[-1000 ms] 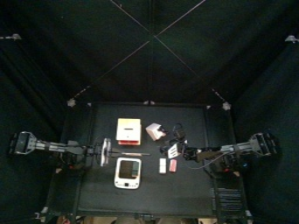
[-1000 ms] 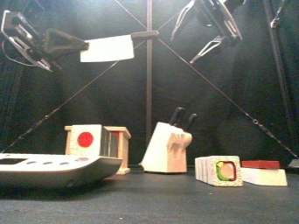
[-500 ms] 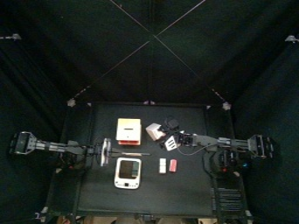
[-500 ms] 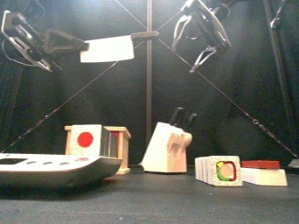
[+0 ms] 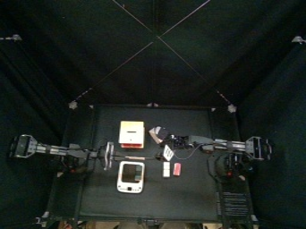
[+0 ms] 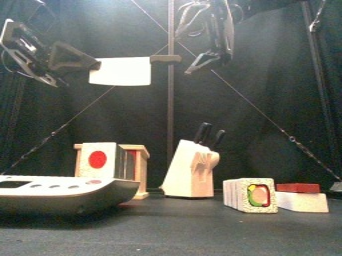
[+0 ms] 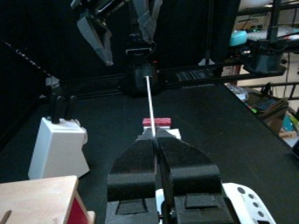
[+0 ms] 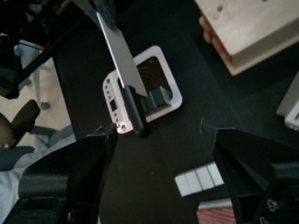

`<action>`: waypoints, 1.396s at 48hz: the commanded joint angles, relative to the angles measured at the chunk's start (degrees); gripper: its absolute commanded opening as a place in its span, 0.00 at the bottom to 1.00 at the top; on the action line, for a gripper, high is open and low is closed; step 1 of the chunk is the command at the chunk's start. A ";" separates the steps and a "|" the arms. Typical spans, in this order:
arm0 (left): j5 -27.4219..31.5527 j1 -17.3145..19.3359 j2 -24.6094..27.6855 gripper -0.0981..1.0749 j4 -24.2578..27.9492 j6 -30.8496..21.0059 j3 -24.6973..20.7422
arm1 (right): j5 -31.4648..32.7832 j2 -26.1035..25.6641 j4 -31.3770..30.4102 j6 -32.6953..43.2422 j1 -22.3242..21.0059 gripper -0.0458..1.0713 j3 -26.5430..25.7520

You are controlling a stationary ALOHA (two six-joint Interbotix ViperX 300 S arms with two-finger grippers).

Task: Regrab cleaver

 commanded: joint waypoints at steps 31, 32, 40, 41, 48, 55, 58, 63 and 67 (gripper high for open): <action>3.43 -0.09 -1.32 0.30 -3.08 0.00 -0.97 | -18.46 2.99 -12.04 -1.85 5.36 0.97 6.42; 3.43 -0.18 -1.32 0.30 -3.08 0.00 -0.97 | -18.46 3.25 -12.39 -1.76 5.45 0.96 6.33; 3.43 -0.18 -1.41 0.30 -3.08 0.00 -0.97 | -18.46 4.57 -13.71 -1.76 5.63 0.96 5.45; 3.43 -0.18 -1.32 0.30 -3.08 0.00 -0.97 | -18.46 4.66 -13.71 -1.76 5.63 0.96 5.36; 3.43 -0.09 -1.32 0.30 -2.99 0.00 -0.88 | -18.46 5.01 -14.50 -1.76 5.63 0.96 5.01; 3.34 -0.09 -0.88 0.30 -3.08 0.00 -0.97 | -18.54 5.01 -15.38 -1.76 5.63 0.96 4.57; 3.43 -0.09 -0.79 0.30 -3.08 0.00 -1.05 | -18.46 5.10 -15.47 -1.76 5.71 0.96 4.31; 3.34 -0.09 -0.79 0.30 -2.99 0.00 -0.97 | -18.46 5.45 -15.82 -1.76 5.63 0.96 4.13; 3.43 -0.09 -0.70 0.30 -2.99 0.00 -0.97 | -18.37 5.71 -16.00 -1.76 5.63 0.95 4.04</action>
